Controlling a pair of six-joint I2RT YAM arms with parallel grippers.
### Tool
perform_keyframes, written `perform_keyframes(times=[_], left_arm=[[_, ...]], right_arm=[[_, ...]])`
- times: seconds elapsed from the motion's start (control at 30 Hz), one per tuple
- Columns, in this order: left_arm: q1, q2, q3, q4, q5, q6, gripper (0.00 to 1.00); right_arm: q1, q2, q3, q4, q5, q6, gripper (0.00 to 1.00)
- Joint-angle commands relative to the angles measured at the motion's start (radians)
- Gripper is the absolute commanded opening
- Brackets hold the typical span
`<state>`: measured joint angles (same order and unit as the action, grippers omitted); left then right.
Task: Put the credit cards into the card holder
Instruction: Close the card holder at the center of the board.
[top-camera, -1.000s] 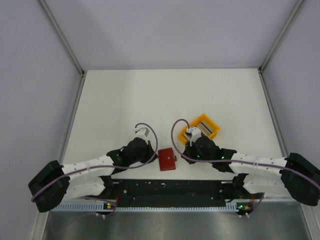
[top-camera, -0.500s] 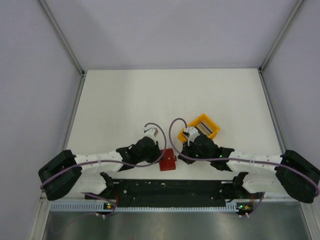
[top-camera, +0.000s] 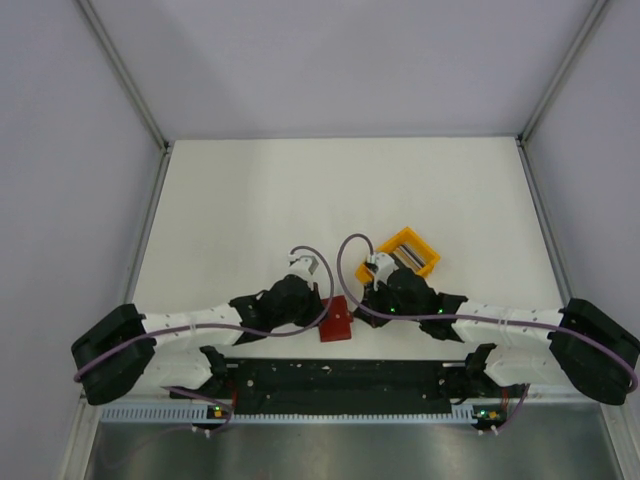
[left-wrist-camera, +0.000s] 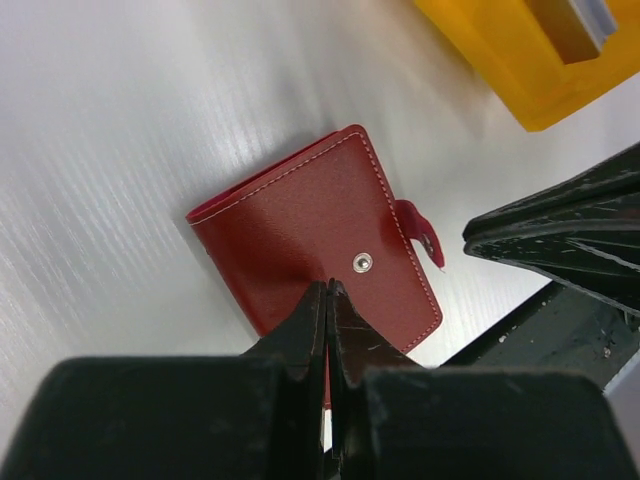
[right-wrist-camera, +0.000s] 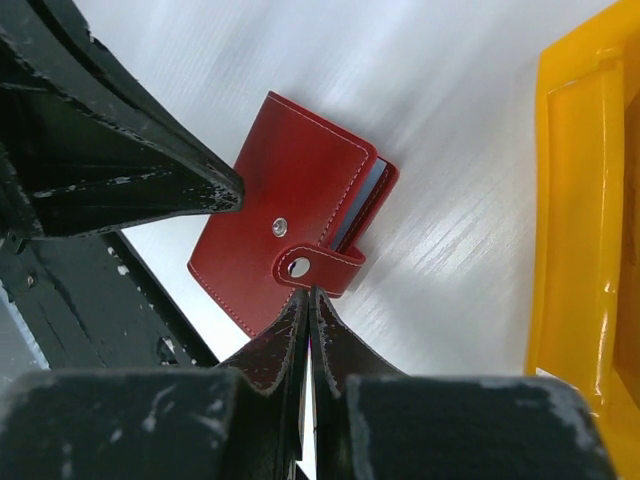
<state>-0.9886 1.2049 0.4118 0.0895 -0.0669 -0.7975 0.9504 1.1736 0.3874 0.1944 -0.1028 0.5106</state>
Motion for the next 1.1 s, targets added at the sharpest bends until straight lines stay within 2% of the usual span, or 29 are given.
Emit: perform_keyframes(times=[0.0,0.13,0.3,0.37,0.43,0.8,1.07], left_arm=[[-0.005,-0.062,0.031,-0.002,0.007,0.026,0.00],[-0.005,-0.126,0.027,-0.030,-0.027,-0.009,0.00],[-0.005,-0.194,0.062,-0.184,-0.074,-0.011,0.00],[-0.005,-0.231,0.050,-0.209,-0.085,-0.017,0.00],[-0.004,-0.255,0.038,-0.230,-0.112,-0.031,0.00],[-0.004,-0.261,0.139,-0.424,-0.251,-0.046,0.00],[-0.004,-0.249,0.143,-0.499,-0.306,-0.029,0.00]], right_arm=[[-0.009,-0.019,0.050,-0.001,0.018,0.042,0.00],[-0.010,-0.020,0.082,-0.059,0.049,0.065,0.00],[-0.009,-0.025,0.076,-0.077,0.150,0.170,0.00],[-0.009,-0.025,0.108,-0.090,0.074,0.184,0.00],[-0.007,-0.019,0.131,-0.116,0.081,0.199,0.00],[-0.007,-0.052,0.062,-0.056,0.060,0.216,0.00],[-0.007,-0.141,0.039,-0.113,0.133,0.210,0.01]])
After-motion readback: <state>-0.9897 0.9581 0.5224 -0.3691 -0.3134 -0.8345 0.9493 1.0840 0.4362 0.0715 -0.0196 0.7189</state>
